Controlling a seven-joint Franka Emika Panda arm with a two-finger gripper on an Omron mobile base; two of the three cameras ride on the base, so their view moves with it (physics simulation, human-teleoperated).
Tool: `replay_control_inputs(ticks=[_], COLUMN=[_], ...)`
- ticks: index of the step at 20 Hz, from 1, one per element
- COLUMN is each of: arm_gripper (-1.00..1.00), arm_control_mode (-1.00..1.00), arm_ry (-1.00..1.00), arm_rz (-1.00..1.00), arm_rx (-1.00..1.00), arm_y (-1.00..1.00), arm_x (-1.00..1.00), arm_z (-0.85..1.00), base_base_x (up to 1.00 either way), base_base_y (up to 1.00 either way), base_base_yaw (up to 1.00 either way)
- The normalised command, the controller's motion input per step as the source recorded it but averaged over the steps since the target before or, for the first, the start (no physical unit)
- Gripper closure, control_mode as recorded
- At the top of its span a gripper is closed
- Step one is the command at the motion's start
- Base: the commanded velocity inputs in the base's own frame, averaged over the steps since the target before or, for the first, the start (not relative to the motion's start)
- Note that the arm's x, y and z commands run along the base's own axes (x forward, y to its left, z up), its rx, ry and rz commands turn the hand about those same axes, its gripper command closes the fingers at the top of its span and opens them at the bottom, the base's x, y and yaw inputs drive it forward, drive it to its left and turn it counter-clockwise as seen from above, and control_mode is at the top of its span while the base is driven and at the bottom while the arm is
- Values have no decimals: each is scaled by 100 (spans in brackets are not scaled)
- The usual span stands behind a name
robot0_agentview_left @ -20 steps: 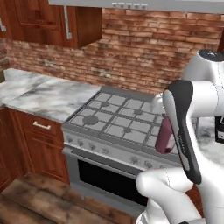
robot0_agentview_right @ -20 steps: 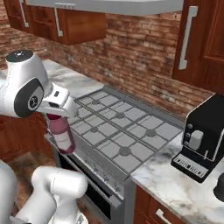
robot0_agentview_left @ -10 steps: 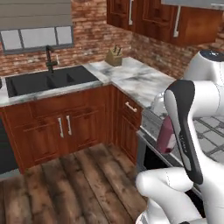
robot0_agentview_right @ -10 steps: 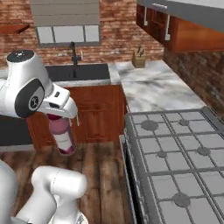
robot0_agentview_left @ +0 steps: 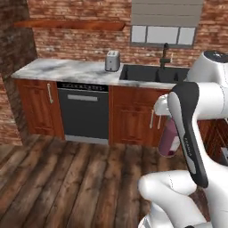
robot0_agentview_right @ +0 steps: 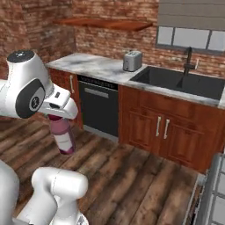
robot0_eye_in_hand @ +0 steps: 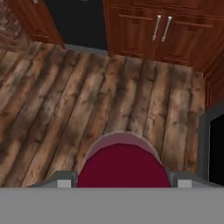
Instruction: Place the drinks on the dining counter in a tight cluster.
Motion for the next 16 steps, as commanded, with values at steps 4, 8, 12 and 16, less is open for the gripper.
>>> replay_control_inputs(ticks=[4,8,12,16], arm_gripper=[100,100,100,100], arm_control_mode=[100,100,100,100], arm_ry=[0,0,0,0], arm_rz=[0,0,0,0], arm_rx=[0,0,0,0], arm_y=[0,0,0,0], arm_x=[0,0,0,0], arm_z=[0,0,0,0], base_base_x=[0,0,3,24], base_base_y=[42,50,50,48], base_base_yaw=[93,95,91,77])
